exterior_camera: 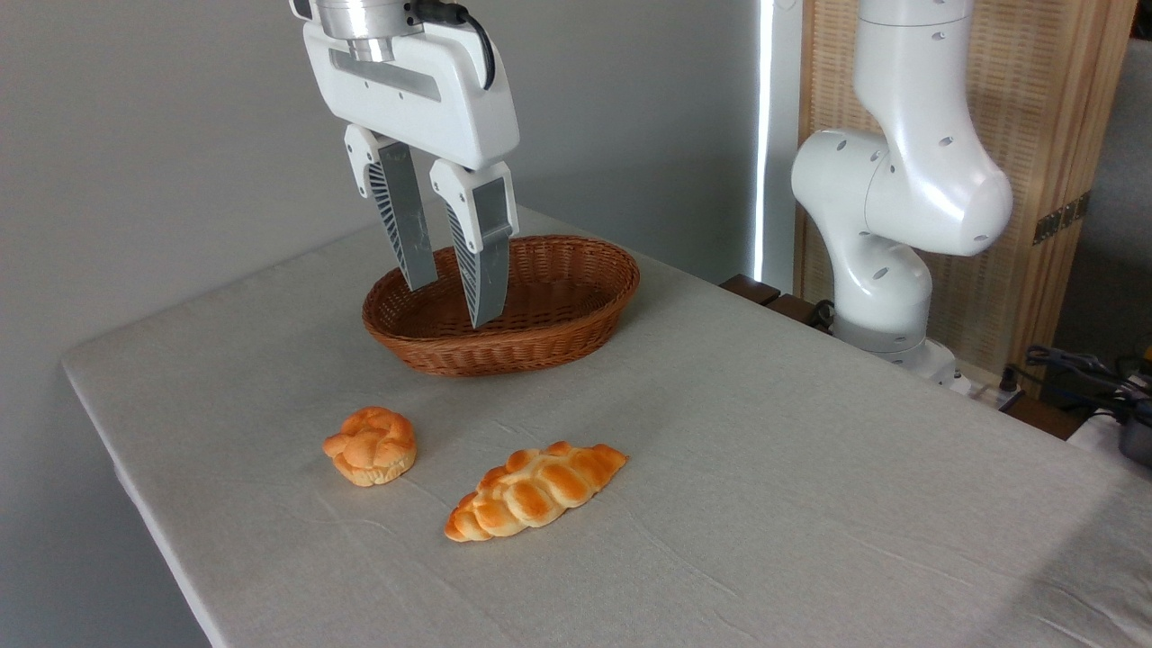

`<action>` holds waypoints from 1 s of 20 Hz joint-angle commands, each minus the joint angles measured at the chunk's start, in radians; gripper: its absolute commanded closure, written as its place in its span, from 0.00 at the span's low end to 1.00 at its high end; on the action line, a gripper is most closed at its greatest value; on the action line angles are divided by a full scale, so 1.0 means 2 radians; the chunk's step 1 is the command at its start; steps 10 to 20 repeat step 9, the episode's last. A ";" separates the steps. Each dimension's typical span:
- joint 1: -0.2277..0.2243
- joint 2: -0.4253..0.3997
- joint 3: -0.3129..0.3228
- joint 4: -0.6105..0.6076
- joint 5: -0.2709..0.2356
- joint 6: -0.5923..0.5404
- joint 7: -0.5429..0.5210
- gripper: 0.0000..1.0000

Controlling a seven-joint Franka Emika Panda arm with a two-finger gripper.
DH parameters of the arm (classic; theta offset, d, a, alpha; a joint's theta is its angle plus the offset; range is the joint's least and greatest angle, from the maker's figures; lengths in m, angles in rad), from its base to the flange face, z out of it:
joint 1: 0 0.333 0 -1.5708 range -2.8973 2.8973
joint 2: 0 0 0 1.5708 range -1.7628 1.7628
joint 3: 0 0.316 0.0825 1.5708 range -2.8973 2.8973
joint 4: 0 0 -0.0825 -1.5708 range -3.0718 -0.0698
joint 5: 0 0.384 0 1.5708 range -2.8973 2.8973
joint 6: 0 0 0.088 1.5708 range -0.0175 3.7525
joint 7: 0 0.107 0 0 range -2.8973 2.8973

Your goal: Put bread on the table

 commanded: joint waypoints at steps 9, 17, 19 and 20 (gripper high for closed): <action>-0.021 0.003 0.018 0.002 -0.001 -0.019 0.011 0.00; -0.021 0.003 0.018 0.002 -0.001 -0.019 0.011 0.00; -0.021 0.003 0.018 0.002 -0.001 -0.019 0.011 0.00; -0.021 0.003 0.018 0.002 -0.001 -0.019 0.011 0.00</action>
